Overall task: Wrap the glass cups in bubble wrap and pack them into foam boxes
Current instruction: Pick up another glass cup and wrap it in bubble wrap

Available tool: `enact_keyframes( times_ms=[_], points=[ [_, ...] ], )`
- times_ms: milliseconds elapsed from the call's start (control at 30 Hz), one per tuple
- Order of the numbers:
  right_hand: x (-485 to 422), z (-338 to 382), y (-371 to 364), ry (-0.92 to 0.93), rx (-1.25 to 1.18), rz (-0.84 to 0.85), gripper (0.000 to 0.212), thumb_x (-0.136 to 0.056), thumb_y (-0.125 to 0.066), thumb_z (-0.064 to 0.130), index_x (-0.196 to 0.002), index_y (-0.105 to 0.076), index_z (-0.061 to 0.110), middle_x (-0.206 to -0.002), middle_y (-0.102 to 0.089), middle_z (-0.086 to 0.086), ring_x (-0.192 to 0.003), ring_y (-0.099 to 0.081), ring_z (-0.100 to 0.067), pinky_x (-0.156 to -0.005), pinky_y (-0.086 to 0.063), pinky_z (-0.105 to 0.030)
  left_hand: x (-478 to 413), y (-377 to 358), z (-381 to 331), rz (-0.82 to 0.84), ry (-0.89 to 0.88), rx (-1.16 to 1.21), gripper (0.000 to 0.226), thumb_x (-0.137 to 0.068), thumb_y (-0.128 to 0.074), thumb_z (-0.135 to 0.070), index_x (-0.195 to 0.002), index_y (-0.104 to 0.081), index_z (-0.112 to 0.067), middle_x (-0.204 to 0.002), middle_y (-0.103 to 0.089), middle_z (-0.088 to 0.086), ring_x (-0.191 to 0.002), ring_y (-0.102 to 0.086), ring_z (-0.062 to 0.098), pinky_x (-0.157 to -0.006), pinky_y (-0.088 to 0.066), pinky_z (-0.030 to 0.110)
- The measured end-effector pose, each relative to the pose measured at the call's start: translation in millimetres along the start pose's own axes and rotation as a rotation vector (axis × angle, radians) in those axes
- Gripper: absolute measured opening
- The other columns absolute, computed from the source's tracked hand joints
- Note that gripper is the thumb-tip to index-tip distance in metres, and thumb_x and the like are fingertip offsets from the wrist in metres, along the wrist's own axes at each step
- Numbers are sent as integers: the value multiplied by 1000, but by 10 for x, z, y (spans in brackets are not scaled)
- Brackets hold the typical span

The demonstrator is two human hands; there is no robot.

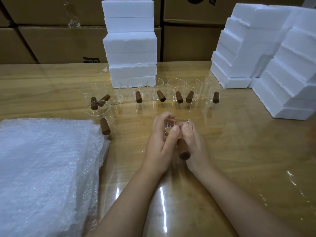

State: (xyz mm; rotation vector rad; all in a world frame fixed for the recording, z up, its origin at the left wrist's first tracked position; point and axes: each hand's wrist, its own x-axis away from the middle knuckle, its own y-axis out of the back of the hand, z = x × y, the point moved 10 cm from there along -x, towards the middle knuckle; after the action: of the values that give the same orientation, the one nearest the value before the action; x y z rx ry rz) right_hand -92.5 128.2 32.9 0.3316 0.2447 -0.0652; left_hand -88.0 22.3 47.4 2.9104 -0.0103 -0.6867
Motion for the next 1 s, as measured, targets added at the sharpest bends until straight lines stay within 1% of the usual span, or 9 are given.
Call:
enact_keyframes(
  times_ms=[167, 333, 467, 533, 600, 667, 767, 867, 1000],
  points=[
    [48, 183, 117, 190, 41, -116, 42, -87, -26, 56, -109, -44, 25, -88, -64, -1, -83, -63, -25, -74, -47, -52, 22, 14, -152, -42, -122, -45, 21, -93, -35, -41, -112, -44, -38, -104, -55, 6, -90, -56, 18, -80, -44, 25],
    [74, 277, 182, 299, 89, -160, 50, -91, -29, 59, -114, -46, 19, -97, -61, -6, -87, -59, -30, -74, -46, -54, 21, -12, -179, -49, -97, 31, 22, -92, -35, -42, -108, -48, -35, -96, -57, 0, -81, -55, 17, -72, -46, 35],
    [104, 357, 185, 386, 193, -170, 51, -91, -26, 63, -116, -43, 22, -100, -55, 3, -87, -56, -22, -77, -47, -41, -10, -29, -100, -47, 5, 214, 24, -96, -34, -35, -104, -54, -23, -86, -61, -16, -76, -56, 2, -69, -45, 19],
    [113, 386, 178, 427, 259, -181, 49, -91, -33, 52, -118, -47, 13, -99, -53, 3, -84, -52, -15, -75, -43, -36, -36, -35, -22, -47, 87, 302, 25, -96, -33, -28, -99, -56, -18, -81, -63, -15, -72, -57, -1, -66, -44, 13],
    [115, 421, 172, 452, 321, -200, 49, -88, -39, 42, -120, -49, 6, -98, -57, -4, -84, -50, -15, -76, -41, -34, -55, -59, 100, -43, 231, 369, 28, -90, -35, -34, -94, -58, -18, -80, -63, -6, -73, -59, 9, -68, -47, 21],
    [122, 480, 145, 505, 375, -183, 46, -86, -41, 41, -121, -45, 12, -100, -59, -8, -85, -50, -18, -78, -41, -34, -44, -94, 215, -27, 389, 406, 32, -88, -40, -39, -92, -59, -14, -83, -64, 6, -74, -61, 19, -69, -48, 29],
    [111, 516, 33, 544, 459, -73, 48, -83, -45, 47, -122, -41, 20, -99, -59, -10, -87, -53, -26, -78, -43, -40, -3, -23, 371, -57, 559, 355, 36, -100, -38, -36, -89, -64, -13, -83, -67, 10, -79, -64, 27, -77, -49, 37],
    [91, 467, -46, 489, 543, -18, 62, -77, -47, 51, -121, -50, 8, -99, -59, -12, -90, -57, -32, -77, -47, -43, 1, 29, 393, -51, 623, 290, 37, -102, -36, -29, -84, -65, -16, -87, -66, 18, -87, -63, 37, -86, -49, 45],
    [39, 333, 15, 323, 485, -15, 66, -76, -35, 55, -121, -52, 9, -83, -47, 15, -77, -60, -25, -65, -38, -28, -49, -21, 275, 22, 543, 15, 27, -93, -43, -20, -82, -66, -15, -71, -64, 5, -70, -65, 35, -57, -52, 35]
  ],
)
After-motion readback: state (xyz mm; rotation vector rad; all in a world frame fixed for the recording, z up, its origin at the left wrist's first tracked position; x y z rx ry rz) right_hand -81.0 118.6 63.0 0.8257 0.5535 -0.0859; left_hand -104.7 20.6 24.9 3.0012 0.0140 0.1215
